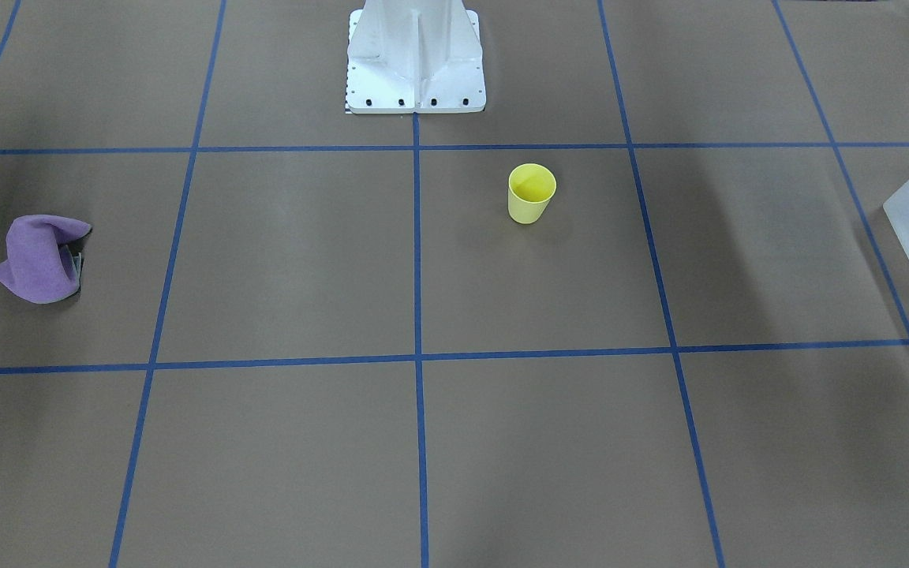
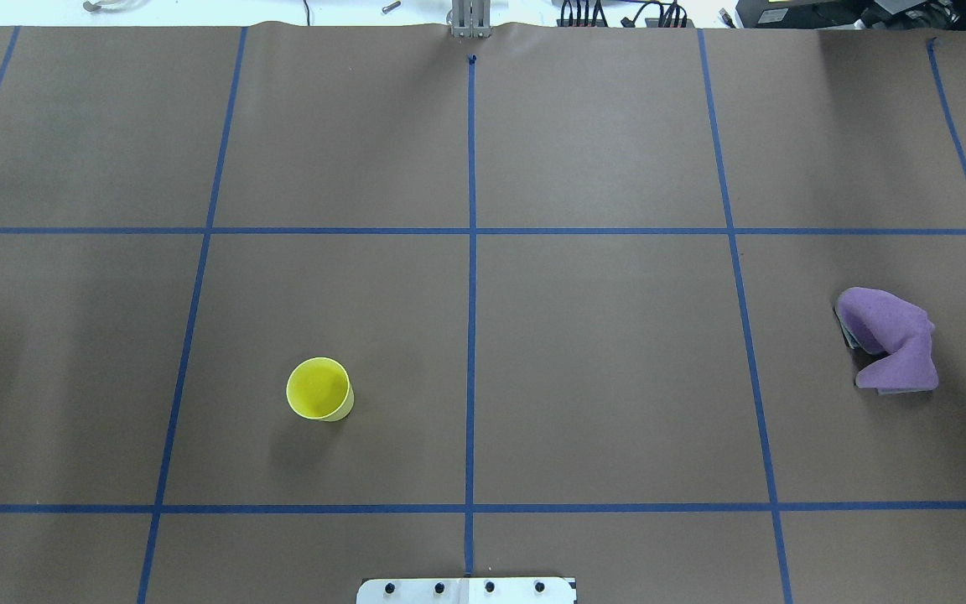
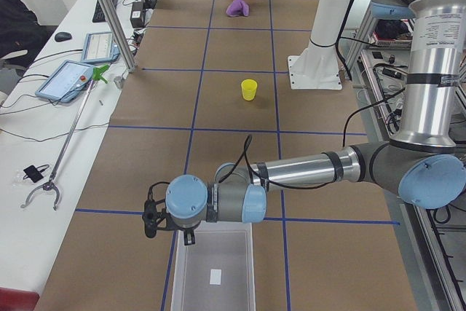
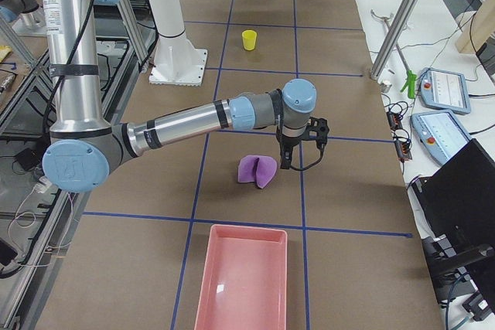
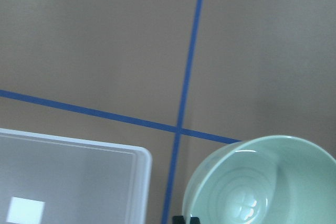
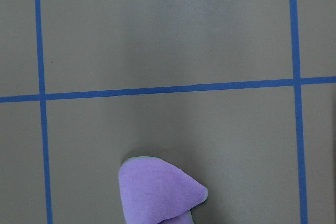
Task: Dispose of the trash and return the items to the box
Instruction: 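Lower the bowl into the clear bin while the right arm reaches the cloth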
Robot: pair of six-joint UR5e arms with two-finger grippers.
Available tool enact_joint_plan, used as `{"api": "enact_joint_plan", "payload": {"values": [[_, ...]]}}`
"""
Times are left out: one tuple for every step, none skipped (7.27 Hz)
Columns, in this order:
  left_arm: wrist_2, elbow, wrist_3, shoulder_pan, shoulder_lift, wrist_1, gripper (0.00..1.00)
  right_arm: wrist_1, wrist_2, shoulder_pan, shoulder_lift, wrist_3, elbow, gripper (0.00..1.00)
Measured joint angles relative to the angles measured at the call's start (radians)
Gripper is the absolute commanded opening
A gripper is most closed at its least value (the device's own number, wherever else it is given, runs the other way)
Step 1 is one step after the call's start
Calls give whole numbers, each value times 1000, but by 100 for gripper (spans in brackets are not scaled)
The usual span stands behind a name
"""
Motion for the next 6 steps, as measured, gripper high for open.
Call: {"api": "enact_joint_plan", "payload": {"values": [[6,74,28,-13,7,-50,0,0,-1,-16,-1,7,5,100],[21,114,37,-17,24,-96,0,0,-2,-30,-1,10,6,100],[40,132,38,-19,45,-131,0,0,-3,-42,-1,10,6,100],[53,139,36,-18,60,-149,0,0,-3,-58,-2,11,5,100],[58,143,26,-17,69,-159,0,-1,-4,-73,-3,11,2,100],[60,146,-7,-12,78,-182,0,-1,-4,-84,-5,11,2,100]]}}
